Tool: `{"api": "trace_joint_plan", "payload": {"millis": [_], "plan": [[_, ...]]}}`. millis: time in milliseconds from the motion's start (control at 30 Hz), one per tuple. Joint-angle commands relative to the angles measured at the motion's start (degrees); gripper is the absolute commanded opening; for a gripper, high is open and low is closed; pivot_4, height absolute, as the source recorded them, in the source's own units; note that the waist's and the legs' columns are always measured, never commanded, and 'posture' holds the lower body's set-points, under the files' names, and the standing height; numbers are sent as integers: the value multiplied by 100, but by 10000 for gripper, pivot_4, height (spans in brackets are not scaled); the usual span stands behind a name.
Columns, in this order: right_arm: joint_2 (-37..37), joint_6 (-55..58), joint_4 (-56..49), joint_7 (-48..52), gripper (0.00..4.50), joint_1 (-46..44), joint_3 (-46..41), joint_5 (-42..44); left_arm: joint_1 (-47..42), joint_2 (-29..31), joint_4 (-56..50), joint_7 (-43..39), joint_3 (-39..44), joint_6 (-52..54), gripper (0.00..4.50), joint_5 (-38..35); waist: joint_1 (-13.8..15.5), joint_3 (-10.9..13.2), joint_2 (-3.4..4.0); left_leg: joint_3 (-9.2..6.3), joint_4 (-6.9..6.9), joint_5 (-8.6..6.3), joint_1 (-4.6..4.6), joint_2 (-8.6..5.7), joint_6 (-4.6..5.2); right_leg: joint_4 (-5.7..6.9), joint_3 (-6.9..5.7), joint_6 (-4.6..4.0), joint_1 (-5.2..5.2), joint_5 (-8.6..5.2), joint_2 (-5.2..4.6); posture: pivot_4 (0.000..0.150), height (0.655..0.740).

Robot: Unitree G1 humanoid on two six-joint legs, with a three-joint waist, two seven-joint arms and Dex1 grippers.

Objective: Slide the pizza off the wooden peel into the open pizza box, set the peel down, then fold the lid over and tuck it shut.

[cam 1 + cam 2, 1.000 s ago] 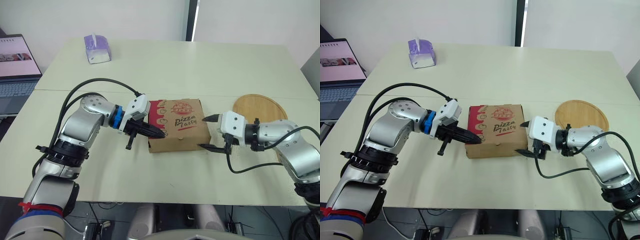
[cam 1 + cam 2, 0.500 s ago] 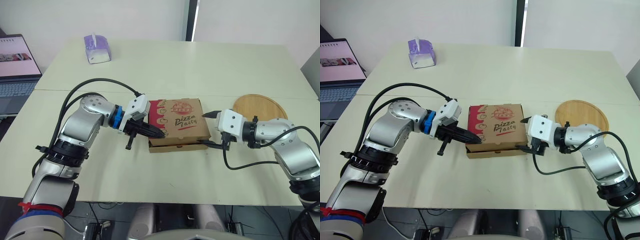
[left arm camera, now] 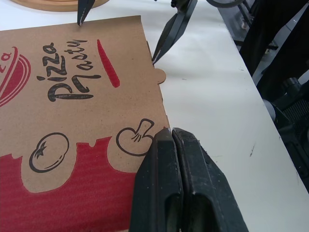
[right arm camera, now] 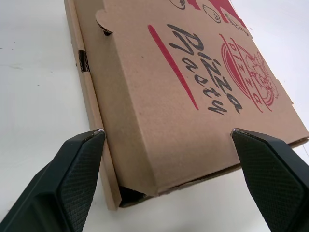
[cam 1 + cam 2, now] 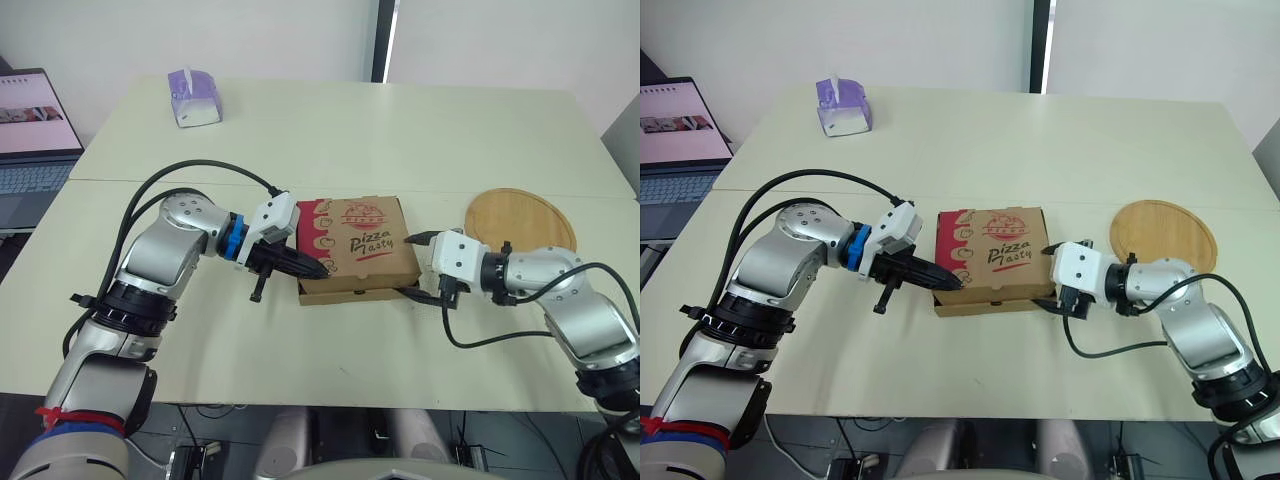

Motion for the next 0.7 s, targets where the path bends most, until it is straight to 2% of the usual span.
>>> {"api": "trace_joint_plan", "payload": {"millis": [33, 400, 567, 700], "plan": [[28, 59, -294, -8, 44831, -34, -95, 74, -55, 74, -162, -36, 69, -64, 0, 9, 0, 0, 0, 0, 0, 0, 0, 0, 0, 0, 0, 0, 0, 0, 0, 1500, 7251], [-31, 982, -760, 126, 44831, -91, -709, 1097, -15, 43, -198, -16, 36, -72, 0, 14, 2, 0, 0, -2, 0, 0, 0, 0, 0, -1, 0, 0, 0, 0, 0, 1500, 7251], [434, 1743, -859, -270, 44831, -316, -1064, 1852, -26, 24, -170, -19, 29, -91, 0, 20, 1, 0, 0, -2, 0, 0, 0, 0, 1, 0, 0, 0, 0, 0, 0, 1500, 7251], [648, 2074, -691, -557, 35480, -512, -1002, 1927, -33, 13, -158, -20, 35, -97, 0, 17, 0, 0, 0, -3, 0, 0, 0, 1, 0, 2, 0, 0, -1, 0, 0, 1500, 7251]]}}
